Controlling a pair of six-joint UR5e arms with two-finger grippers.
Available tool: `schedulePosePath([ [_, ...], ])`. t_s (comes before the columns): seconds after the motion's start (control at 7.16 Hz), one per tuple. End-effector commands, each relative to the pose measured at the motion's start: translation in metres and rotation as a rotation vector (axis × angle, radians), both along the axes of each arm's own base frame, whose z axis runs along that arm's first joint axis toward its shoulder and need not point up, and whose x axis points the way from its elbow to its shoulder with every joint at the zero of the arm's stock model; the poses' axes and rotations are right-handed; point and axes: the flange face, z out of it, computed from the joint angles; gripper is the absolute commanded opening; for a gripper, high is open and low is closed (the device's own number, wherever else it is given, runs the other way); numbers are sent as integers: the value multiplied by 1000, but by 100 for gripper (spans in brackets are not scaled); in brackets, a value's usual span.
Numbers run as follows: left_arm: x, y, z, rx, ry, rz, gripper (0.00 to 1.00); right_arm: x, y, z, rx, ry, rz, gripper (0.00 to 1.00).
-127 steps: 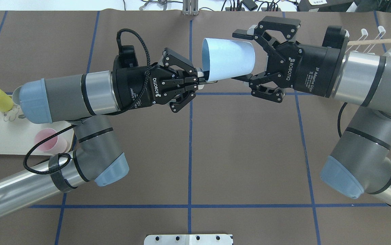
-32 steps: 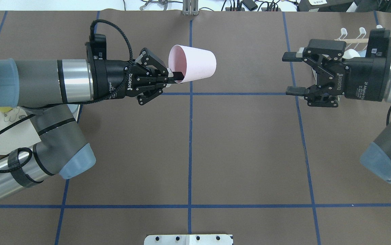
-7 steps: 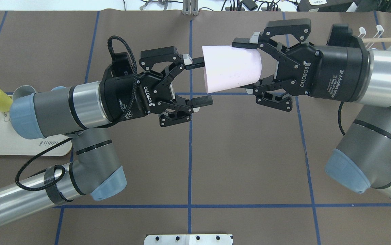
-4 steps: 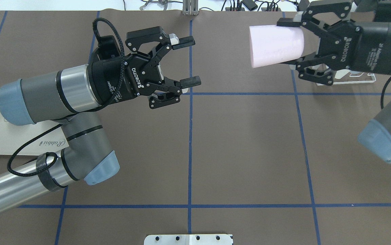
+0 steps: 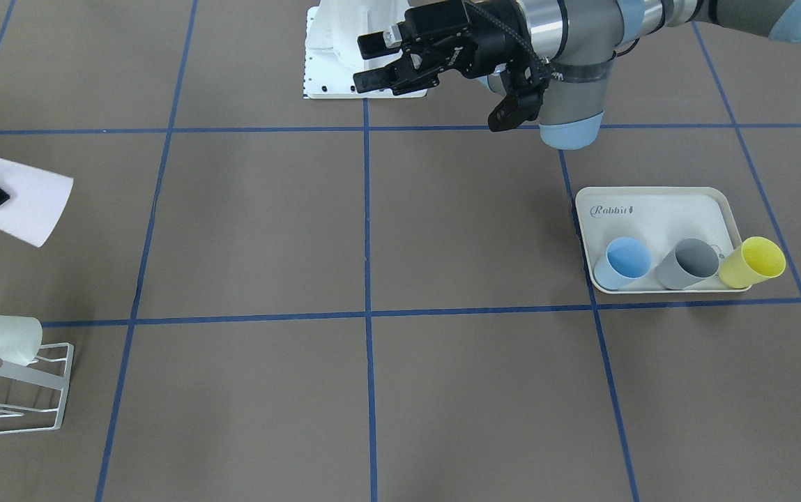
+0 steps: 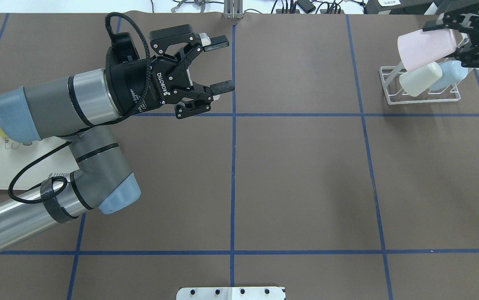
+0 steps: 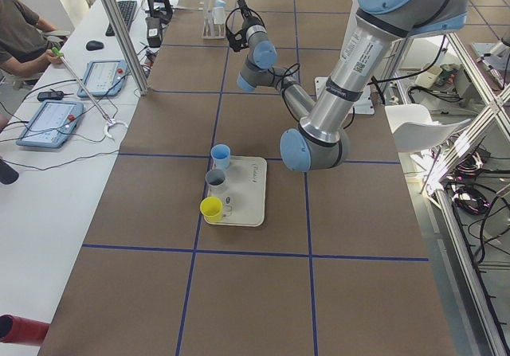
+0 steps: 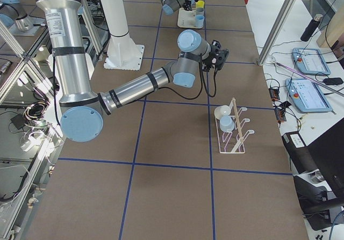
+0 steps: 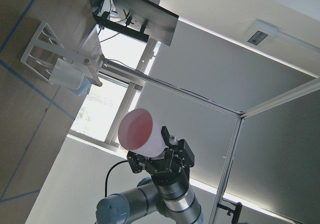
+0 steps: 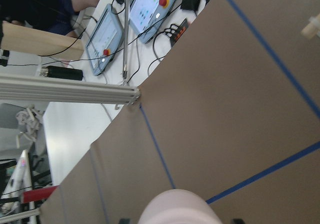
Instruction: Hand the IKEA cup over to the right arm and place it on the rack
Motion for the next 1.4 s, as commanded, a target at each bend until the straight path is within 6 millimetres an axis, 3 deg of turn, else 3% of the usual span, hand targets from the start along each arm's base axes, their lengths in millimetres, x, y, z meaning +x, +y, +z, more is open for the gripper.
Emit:
schedulePosePath([
  [0.0, 8, -12, 10, 38, -76, -76, 84, 33, -20, 68, 100, 339, -107, 0],
  [0.28, 7, -12, 10, 41, -76, -78, 84, 55, -32, 126, 202, 581, -268, 0],
  [0.56, 9, -11, 11, 39, -80, -74, 86, 86, -50, 177, 212, 645, -307, 0],
  [0.84, 13, -11, 13, 36, -85, -69, 86, 93, -55, 187, 214, 663, -314, 0],
  [0.98, 14, -10, 14, 34, -87, -67, 87, 92, -69, 191, 208, 669, -314, 0],
  [1.26, 17, -11, 14, 32, -90, -66, 87, 87, -102, 174, 217, 664, -300, 0],
])
